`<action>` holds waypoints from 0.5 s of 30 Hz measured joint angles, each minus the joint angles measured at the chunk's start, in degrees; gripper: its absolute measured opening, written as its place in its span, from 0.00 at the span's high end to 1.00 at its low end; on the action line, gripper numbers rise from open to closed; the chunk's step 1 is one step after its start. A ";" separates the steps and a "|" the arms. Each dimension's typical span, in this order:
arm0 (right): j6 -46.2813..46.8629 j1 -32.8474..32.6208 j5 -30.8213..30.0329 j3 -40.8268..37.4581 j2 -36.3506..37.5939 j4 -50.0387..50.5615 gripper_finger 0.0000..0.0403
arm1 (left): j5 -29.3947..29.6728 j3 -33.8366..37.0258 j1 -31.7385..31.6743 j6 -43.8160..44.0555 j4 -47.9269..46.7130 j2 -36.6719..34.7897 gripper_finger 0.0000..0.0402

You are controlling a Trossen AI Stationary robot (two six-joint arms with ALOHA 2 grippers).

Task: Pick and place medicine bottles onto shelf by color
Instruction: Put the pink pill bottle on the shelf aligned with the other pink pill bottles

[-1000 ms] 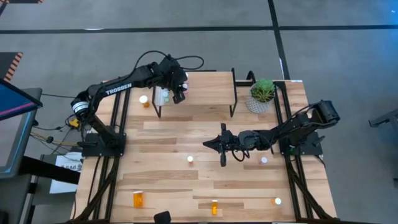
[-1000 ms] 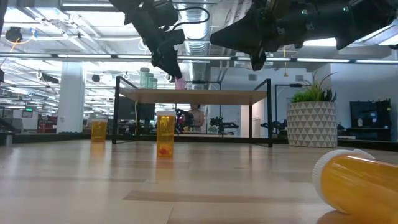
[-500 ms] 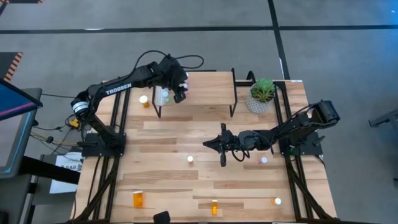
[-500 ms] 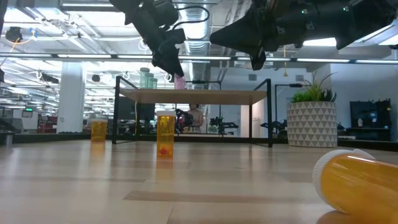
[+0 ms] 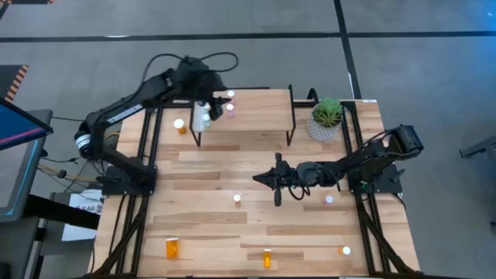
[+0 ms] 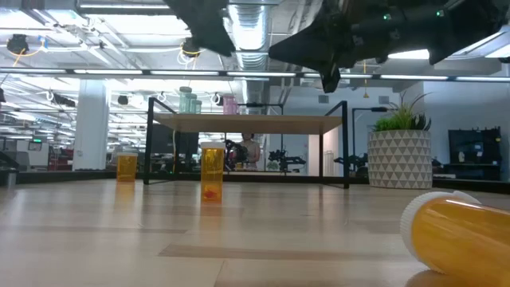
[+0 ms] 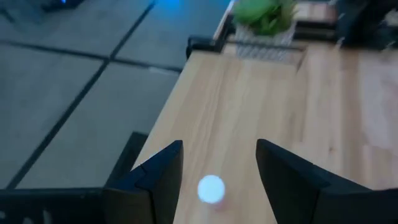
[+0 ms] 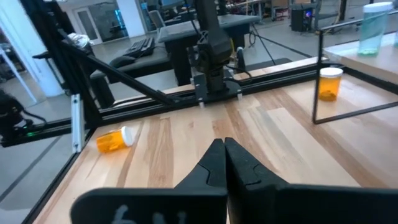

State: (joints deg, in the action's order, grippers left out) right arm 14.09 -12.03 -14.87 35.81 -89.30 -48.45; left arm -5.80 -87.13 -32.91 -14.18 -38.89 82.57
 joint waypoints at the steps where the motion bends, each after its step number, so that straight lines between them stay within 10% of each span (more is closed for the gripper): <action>1: -0.02 -0.04 0.01 0.00 0.00 0.01 0.99 | -0.97 0.96 0.00 0.10 0.10 -1.90 0.53; 15: 5.45 0.04 -0.08 0.00 0.26 2.80 0.96 | -10.27 47.64 10.57 14.44 40.63 -40.10 0.53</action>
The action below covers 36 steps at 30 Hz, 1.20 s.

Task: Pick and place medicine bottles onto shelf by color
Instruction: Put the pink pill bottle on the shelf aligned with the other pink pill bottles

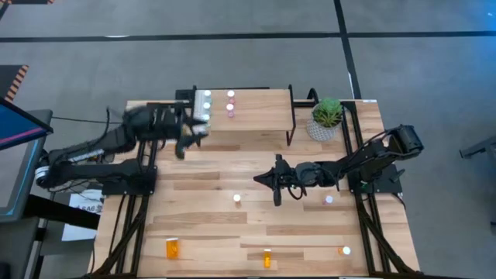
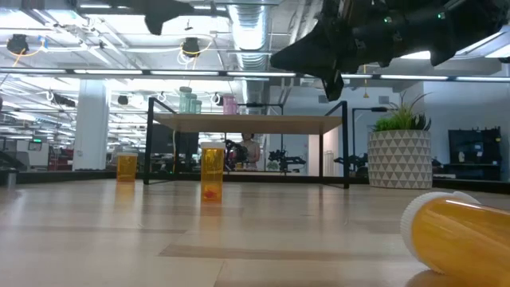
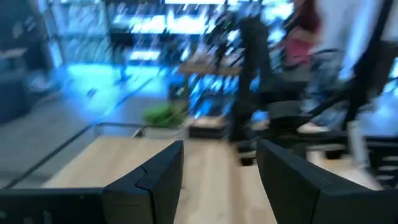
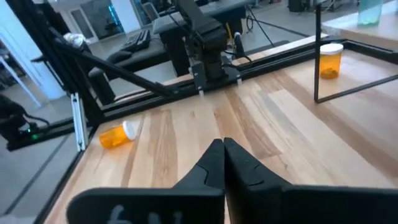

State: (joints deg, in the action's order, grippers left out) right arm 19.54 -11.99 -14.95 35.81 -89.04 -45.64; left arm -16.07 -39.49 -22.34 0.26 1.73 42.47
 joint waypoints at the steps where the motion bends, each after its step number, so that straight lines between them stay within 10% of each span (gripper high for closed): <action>1: 0.28 0.00 -0.33 0.15 0.26 0.09 0.94 | 0.48 3.40 1.80 0.72 3.10 -2.23 0.53; 7: 2.47 0.01 -1.60 5.91 1.95 10.61 0.80 | 6.21 18.09 10.86 2.79 14.17 -11.85 0.53; 20: 28.22 -4.20 -2.31 33.13 6.76 89.42 0.72 | 13.16 24.02 18.40 -1.20 20.22 -15.51 0.53; 36: 76.39 -26.90 -2.39 32.22 9.19 116.27 0.68 | 17.27 24.04 18.96 -5.18 24.04 -15.12 0.53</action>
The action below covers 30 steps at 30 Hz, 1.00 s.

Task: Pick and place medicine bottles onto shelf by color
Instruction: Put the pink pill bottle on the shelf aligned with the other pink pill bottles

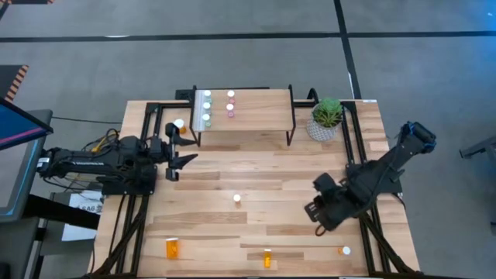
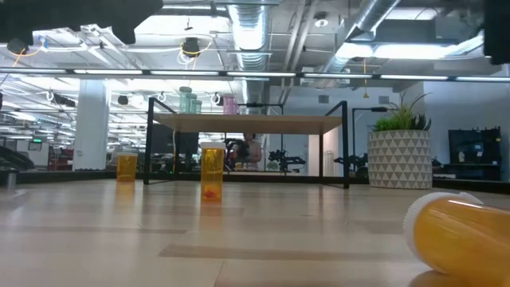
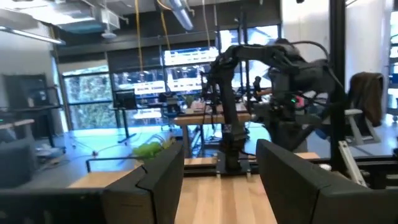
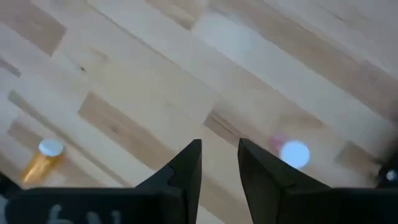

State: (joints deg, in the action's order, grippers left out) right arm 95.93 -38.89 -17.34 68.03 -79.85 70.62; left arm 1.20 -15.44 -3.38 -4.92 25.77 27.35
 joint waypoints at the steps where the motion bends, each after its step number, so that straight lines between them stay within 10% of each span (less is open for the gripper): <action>1: 1.86 -0.95 0.05 -0.83 0.21 -0.29 0.68 | 0.44 0.00 0.00 -0.03 0.39 0.01 0.53; 14: 19.52 -7.91 1.90 -15.94 8.59 -6.06 0.67 | 0.58 0.00 -0.02 0.05 2.52 0.01 0.53; 30: 18.67 -4.05 3.95 -24.78 10.49 -10.94 0.44 | 0.56 0.00 -0.02 0.05 2.27 0.02 0.53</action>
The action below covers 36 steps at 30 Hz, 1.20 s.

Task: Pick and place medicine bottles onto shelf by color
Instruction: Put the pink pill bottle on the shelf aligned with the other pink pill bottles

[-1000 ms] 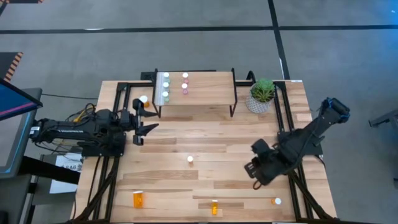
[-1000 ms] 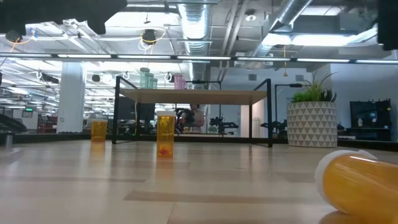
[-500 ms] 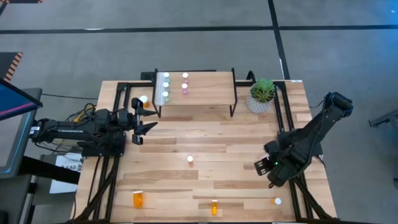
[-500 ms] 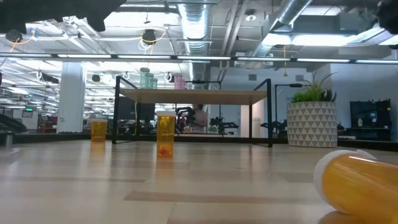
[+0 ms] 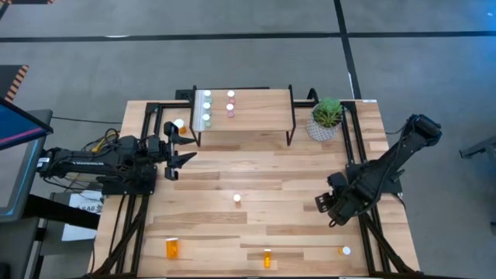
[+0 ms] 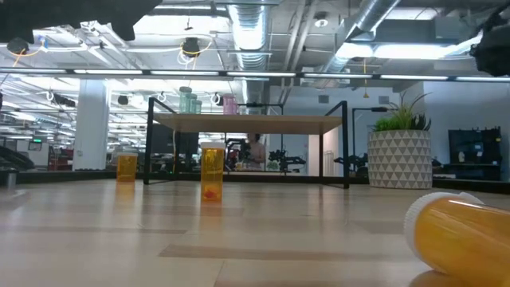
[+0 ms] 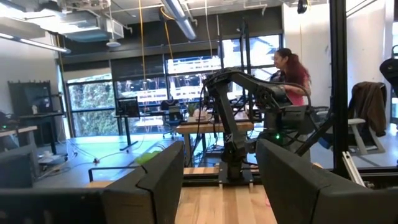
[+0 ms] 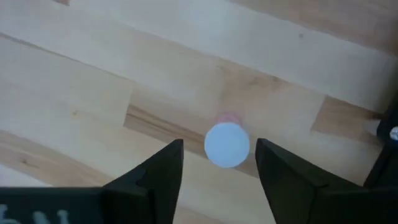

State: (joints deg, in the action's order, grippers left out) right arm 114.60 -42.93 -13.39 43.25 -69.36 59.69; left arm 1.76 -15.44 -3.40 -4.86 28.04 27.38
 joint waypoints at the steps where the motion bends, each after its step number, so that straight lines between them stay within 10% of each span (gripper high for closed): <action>1: 0.03 -0.03 0.15 -0.01 -0.09 0.06 0.43 | 0.01 0.00 0.00 0.00 -0.03 0.00 0.53; 36: 2.87 0.42 -0.43 -3.56 0.37 -5.13 0.69 | 0.17 0.00 -0.02 0.02 -0.08 0.00 0.53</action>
State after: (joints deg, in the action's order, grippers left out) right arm 117.47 -42.51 -13.82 39.70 -68.99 54.55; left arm 1.93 -15.44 -3.42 -4.84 27.97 27.38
